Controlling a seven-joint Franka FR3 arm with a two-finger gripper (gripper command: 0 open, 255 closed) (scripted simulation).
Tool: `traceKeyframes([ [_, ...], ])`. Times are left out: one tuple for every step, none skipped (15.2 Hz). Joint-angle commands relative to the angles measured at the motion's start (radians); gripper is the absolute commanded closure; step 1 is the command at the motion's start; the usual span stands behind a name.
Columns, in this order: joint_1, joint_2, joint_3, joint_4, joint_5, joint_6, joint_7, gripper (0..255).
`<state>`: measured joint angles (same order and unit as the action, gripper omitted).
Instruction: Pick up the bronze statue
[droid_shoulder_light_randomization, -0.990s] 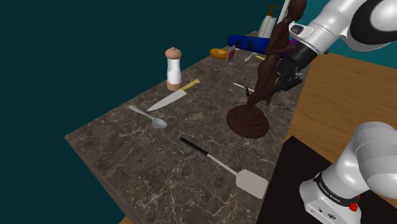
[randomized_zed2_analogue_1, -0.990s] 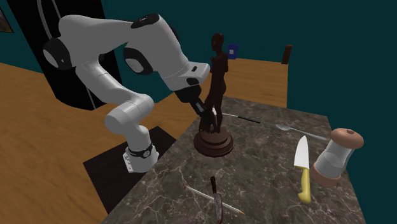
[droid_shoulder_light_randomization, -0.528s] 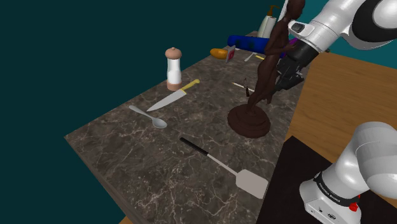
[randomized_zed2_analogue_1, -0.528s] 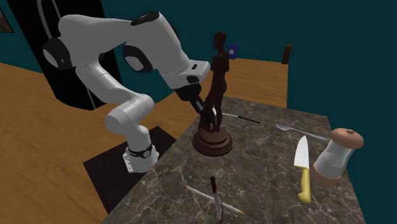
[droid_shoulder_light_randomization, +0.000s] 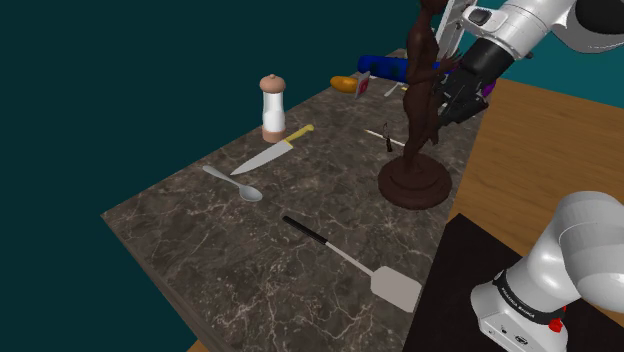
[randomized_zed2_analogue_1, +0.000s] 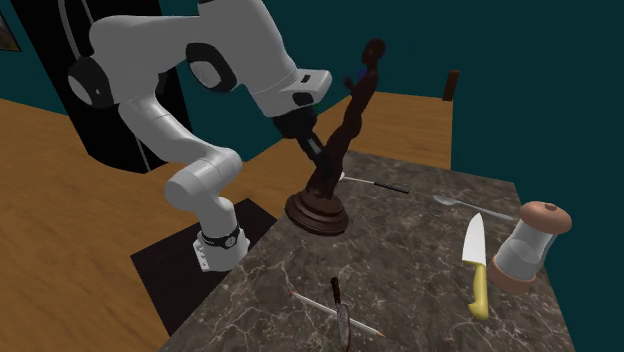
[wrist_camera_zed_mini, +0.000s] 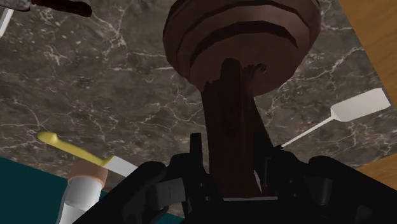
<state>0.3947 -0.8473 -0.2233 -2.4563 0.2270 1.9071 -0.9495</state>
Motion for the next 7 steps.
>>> traceKeyframes([
  [0.002, 0.004, 0.002, 0.030, 0.000, -0.022, 0.008, 255],
  [0.003, 0.008, 0.003, 0.045, 0.000, -0.033, 0.012, 255],
  [0.004, 0.011, 0.003, 0.060, 0.000, -0.044, 0.016, 255],
  [0.005, 0.014, 0.004, 0.076, 0.000, -0.056, 0.019, 255],
  [0.006, 0.018, 0.005, 0.091, 0.000, -0.067, 0.023, 255],
  [0.007, 0.018, 0.005, 0.093, 0.000, -0.068, 0.024, 255],
  [0.007, 0.019, 0.005, 0.093, 0.000, -0.068, 0.024, 255],
])
